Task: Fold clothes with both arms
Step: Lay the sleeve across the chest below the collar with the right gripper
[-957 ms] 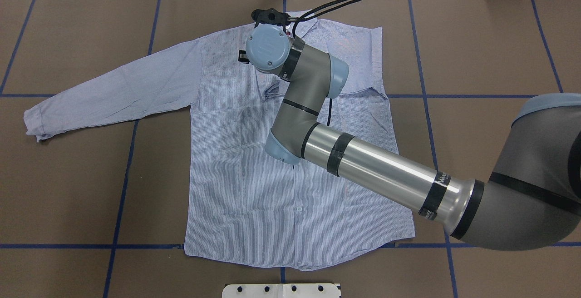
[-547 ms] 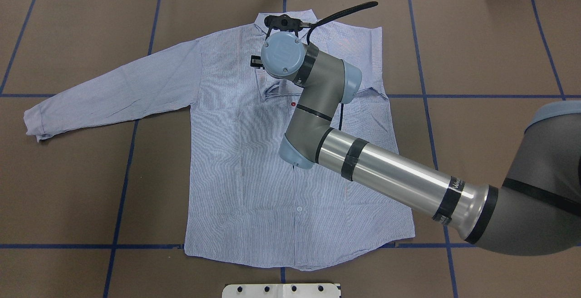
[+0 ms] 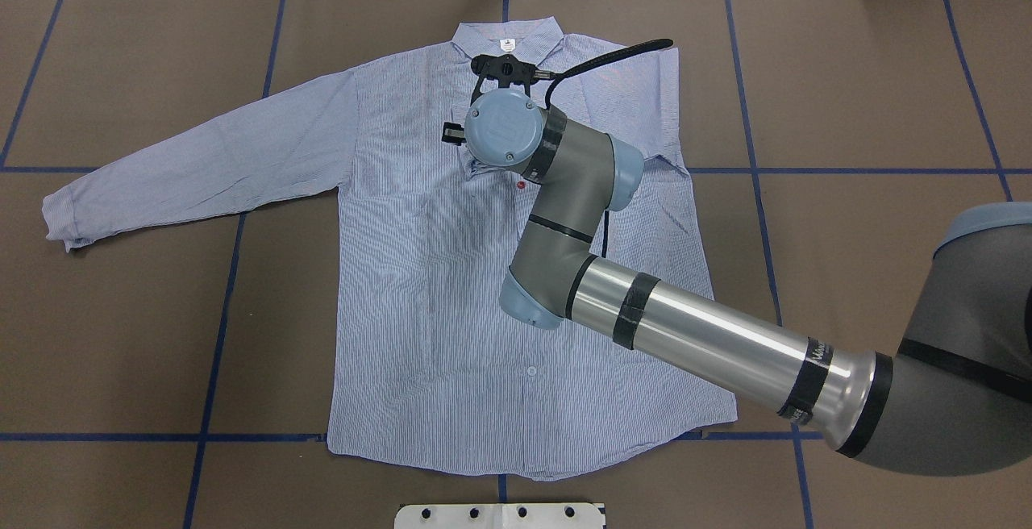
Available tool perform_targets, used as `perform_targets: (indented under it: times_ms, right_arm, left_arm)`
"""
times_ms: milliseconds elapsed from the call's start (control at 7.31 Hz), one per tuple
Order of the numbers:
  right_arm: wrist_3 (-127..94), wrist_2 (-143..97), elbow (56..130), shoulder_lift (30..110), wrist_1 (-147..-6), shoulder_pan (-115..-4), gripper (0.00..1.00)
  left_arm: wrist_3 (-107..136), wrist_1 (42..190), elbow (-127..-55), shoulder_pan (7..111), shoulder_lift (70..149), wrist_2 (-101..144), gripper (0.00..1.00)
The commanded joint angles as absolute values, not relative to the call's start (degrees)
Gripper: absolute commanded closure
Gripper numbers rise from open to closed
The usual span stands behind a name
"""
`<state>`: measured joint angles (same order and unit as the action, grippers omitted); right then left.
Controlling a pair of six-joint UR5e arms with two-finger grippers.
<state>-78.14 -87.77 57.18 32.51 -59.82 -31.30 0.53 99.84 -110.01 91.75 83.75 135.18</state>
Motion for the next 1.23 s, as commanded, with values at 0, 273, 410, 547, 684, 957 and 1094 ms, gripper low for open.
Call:
perform_targets:
  times_ms: [0,273,410,547,684,957,1094]
  right_arm:
    - [-79.10,-87.63,57.22,32.26,-59.77,-30.94,0.86]
    - [-78.67,-87.63,57.39,30.51,-59.85,-31.20,1.00]
    - [-78.31,-87.63,57.39,30.32,-59.94,-31.11,1.00]
    - [-78.22,-87.54,57.31,30.24,-59.94,-30.85,1.00]
    - [-78.22,-86.76,56.87,29.54,-60.03,-30.24,1.00]
    - [-77.09,-84.56,56.26,28.22,-60.03,-28.74,1.00]
    - [-76.91,-83.94,54.16,26.30,-59.94,-28.48,0.80]
  left_arm:
    - [0.53,99.84,-109.95,91.76,83.67,135.18,0.00]
    - [0.53,99.84,-109.95,91.76,83.67,135.18,0.00]
    - [0.53,99.84,-109.86,91.76,83.67,135.18,0.00]
    - [0.53,99.84,-109.86,91.76,83.67,135.18,0.00]
    - [0.53,99.84,-109.78,91.76,83.67,135.18,0.00]
    - [0.53,99.84,-109.51,91.76,83.58,135.18,0.00]
    - [0.35,99.84,-109.34,91.76,83.50,135.18,0.00]
